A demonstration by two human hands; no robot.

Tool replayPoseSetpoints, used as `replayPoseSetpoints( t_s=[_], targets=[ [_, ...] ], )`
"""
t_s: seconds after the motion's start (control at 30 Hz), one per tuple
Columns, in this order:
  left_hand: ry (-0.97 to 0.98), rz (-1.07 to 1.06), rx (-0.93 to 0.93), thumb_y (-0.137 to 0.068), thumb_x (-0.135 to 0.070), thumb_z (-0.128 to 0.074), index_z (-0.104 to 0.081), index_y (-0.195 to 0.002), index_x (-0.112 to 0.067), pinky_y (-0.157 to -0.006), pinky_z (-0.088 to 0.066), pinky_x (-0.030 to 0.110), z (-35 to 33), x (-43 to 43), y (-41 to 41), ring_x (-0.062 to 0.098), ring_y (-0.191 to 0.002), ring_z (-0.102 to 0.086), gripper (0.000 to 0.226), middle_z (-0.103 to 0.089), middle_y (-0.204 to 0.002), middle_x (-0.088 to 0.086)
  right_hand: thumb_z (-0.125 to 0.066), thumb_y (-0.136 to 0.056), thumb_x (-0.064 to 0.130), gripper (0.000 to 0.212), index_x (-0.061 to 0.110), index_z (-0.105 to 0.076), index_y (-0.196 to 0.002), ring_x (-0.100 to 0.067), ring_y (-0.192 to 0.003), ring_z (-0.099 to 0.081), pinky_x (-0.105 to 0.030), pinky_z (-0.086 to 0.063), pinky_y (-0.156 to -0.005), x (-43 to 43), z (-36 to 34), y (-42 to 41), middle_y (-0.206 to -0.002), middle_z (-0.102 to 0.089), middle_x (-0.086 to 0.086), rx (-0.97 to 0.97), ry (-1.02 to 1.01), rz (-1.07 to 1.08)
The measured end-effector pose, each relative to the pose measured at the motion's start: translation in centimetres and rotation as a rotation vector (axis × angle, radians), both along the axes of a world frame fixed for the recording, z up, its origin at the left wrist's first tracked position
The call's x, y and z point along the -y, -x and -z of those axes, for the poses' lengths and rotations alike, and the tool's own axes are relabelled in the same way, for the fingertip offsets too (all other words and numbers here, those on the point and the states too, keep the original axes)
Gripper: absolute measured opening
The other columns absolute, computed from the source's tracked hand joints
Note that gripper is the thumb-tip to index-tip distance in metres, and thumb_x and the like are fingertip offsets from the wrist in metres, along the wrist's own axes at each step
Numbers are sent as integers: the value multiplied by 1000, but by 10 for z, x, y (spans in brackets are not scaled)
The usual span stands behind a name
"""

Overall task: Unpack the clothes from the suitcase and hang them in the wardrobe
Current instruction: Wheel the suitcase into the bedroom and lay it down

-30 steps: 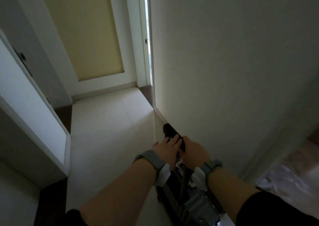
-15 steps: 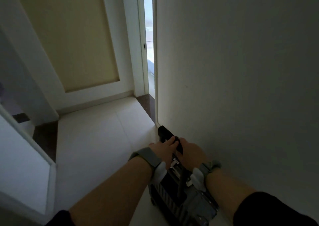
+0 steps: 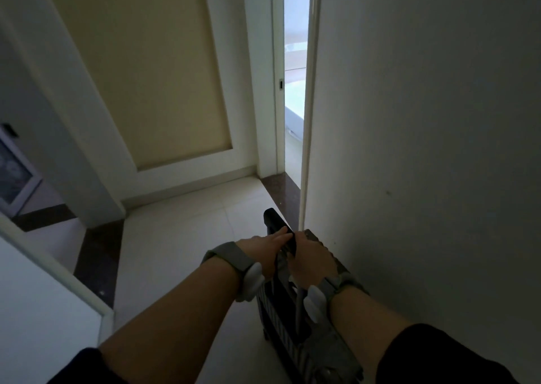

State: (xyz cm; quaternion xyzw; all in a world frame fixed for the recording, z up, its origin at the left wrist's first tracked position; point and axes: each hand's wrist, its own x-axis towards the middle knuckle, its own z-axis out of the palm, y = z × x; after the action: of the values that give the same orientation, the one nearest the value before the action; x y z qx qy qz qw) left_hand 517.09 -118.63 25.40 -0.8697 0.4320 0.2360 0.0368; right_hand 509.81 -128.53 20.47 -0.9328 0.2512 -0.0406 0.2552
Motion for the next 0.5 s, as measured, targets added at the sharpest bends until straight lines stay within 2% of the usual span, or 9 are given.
replayPoseSetpoints(
  t_s=[0.23,0.4,0.5],
  targets=[
    [13,60,28,-93,-9,-52,-5,-151,-31,-108,-38,40,5,20,-132,29,-134,-37,78,2,-160,-7,-43,-98,27,25,16,-50,-120,-22,-100,-64,-32,-50,-87,19,1,-130,-112,-65,-5,4,-12,4],
    [63,184,51,-95,-8,-48,-13,-151,-27,-113,-21,33,-2,36,-247,23,-144,-20,69,-4,-160,-5,-45,-97,27,26,16,-52,-120,-21,-100,-64,-28,-47,-84,26,-1,-233,-111,-66,-6,2,26,89],
    [26,277,64,-95,-8,-48,-16,-151,-27,-113,-23,34,-5,47,-315,24,-143,-22,66,-8,-160,-3,-45,-95,28,30,14,-49,-122,-27,-98,-63,-34,-50,-84,29,-2,-290,-110,-65,-8,-48,34,134]
  ],
)
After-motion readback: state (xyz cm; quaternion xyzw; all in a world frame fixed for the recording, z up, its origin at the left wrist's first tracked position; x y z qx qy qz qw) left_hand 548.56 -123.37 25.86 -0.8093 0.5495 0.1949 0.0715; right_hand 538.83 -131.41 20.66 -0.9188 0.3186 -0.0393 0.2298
